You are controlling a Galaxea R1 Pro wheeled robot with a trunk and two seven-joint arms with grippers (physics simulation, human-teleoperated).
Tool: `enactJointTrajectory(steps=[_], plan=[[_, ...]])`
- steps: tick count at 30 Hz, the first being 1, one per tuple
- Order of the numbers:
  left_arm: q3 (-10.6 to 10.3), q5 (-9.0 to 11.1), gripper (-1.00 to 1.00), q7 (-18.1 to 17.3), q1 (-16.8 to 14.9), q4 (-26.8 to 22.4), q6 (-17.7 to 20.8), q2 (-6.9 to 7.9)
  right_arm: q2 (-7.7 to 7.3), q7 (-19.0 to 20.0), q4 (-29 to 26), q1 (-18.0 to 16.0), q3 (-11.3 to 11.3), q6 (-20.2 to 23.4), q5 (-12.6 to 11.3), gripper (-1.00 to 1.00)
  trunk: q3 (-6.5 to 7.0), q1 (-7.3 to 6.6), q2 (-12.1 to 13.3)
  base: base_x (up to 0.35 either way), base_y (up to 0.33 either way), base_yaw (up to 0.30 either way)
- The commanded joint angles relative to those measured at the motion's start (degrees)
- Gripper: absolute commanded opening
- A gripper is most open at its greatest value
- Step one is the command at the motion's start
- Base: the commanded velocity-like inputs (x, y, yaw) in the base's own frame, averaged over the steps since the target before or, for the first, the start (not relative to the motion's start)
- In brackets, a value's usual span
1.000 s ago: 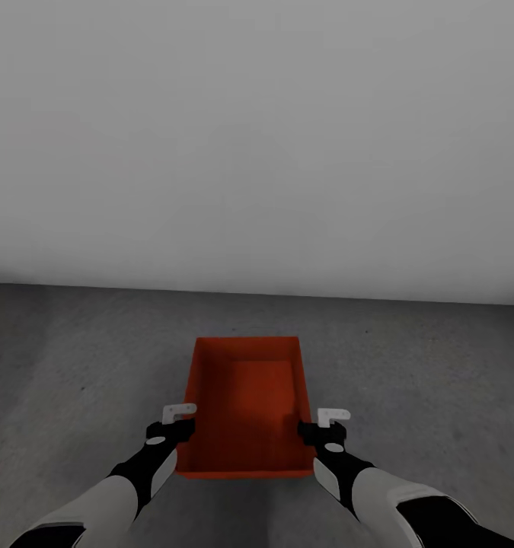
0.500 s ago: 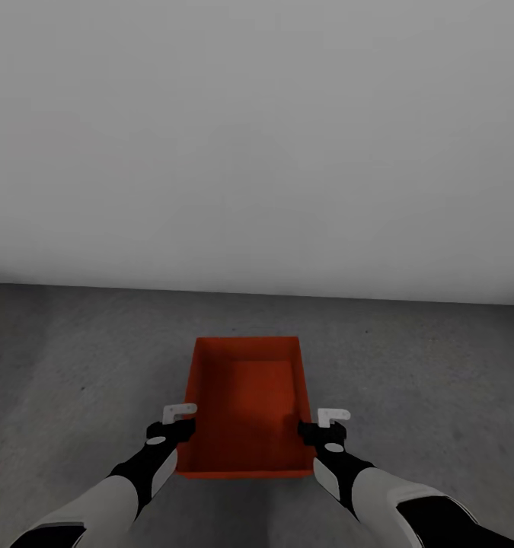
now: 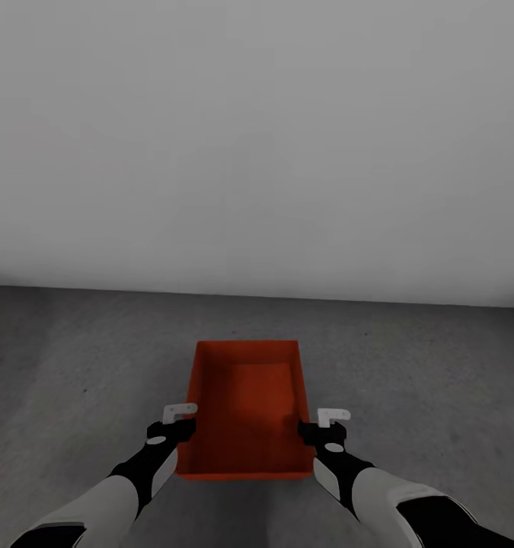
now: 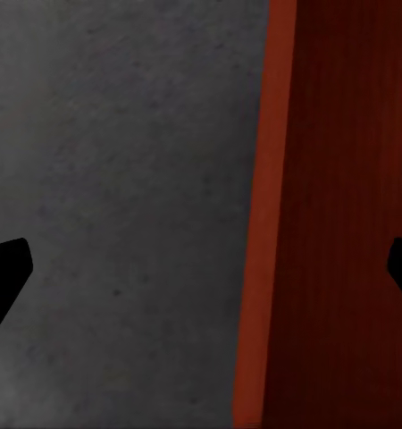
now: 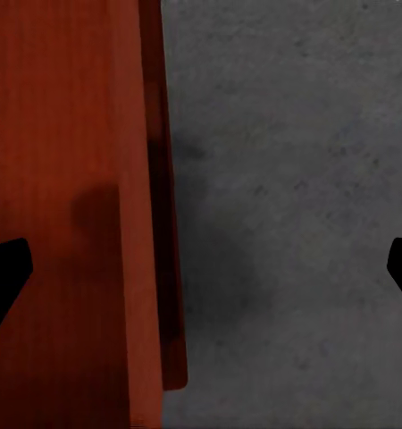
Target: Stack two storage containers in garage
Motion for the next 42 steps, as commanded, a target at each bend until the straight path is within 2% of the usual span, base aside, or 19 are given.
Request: enactJointTrajectory(steps=[1,13,20,26,30,35,42], plan=[[0.28,-0.04,1.00,0.06,-0.03,0.06,-0.23,-0.03,0.03,-0.18,0.07,-0.04,0.47,-0.18,-0.44,1.00,0.15,-0.23,0.40,0.000,0.000,0.000],[0.41,-0.02,1.00,0.06,-0.03,-0.03,-0.23,0.17,-0.03,0.04,0.12,-0.04,0.49,-0.18,0.06,1.00,2.30,-2.87,5.21,0.000,0.000,0.000],[0.53,1.14,1.00,0.06,-0.03,0.12,-0.23,0.73,-0.36,0.09,0.15,-0.04,0.55,-0.18,0.15,1.00,3.56,-4.40,8.02,0.000,0.000,0.000],[0.59,2.42,1.00,0.01,-0.03,1.51,-0.20,2.97,-3.47,0.22,0.20,-0.04,0.56,-0.14,0.05,1.00,4.64,-5.72,10.43,0.000,0.000,0.000],[0.60,3.72,1.00,-0.03,-0.03,3.95,-0.22,5.06,-7.55,0.73,1.22,-0.04,0.56,-0.15,-0.03,1.00,5.36,-6.60,12.03,0.000,0.000,0.000],[0.59,4.78,1.00,-0.07,-0.03,5.88,-0.22,6.89,-9.16,2.02,1.56,0.20,0.56,0.03,-0.20,1.00,6.25,-7.70,14.03,0.000,0.000,0.000],[0.55,5.87,1.00,-0.19,-0.03,8.74,-0.28,9.07,-9.62,2.61,1.64,2.28,0.56,0.08,-0.13,1.00,7.51,-9.23,16.84,0.000,0.000,0.000]])
